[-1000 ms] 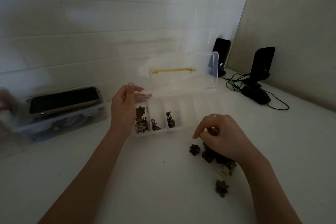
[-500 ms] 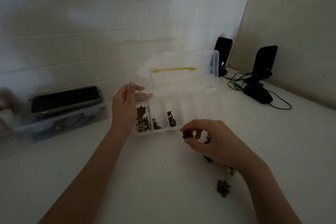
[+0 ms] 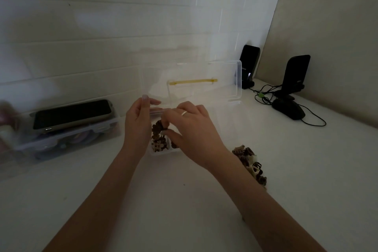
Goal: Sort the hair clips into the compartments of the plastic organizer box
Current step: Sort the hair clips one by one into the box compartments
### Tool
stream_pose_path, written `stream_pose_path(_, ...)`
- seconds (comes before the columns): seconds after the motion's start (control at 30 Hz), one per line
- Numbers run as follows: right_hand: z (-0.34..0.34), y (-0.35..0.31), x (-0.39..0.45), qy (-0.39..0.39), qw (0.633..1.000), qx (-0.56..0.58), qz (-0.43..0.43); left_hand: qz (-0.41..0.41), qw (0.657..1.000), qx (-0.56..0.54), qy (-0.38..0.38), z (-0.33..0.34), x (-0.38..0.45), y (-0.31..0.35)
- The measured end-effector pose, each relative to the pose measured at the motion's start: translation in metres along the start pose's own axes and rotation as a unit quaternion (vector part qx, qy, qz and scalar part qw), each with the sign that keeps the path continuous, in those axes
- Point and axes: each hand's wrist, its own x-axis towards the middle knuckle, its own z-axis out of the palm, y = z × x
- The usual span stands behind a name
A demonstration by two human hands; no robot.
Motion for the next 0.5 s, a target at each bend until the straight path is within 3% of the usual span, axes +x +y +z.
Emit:
stream_pose_path(0.13,0.009,0.012,-0.009,-0.012,1.0,0.006,0.015,0.003,1.0,-0.002,0.005,0.001,0.0,0.0)
stream_pose_path(0.37,-0.037,0.063,-0.047,0.019,0.981,0.073,0.178,-0.007,1.0,0.018,0.005,0.001,0.0,-0.001)
stream_pose_path(0.5,-0.066,0.081,-0.07,-0.038,0.965,0.11,0.235,-0.008,1.0,0.019,0.003,0.001,0.0,0.0)
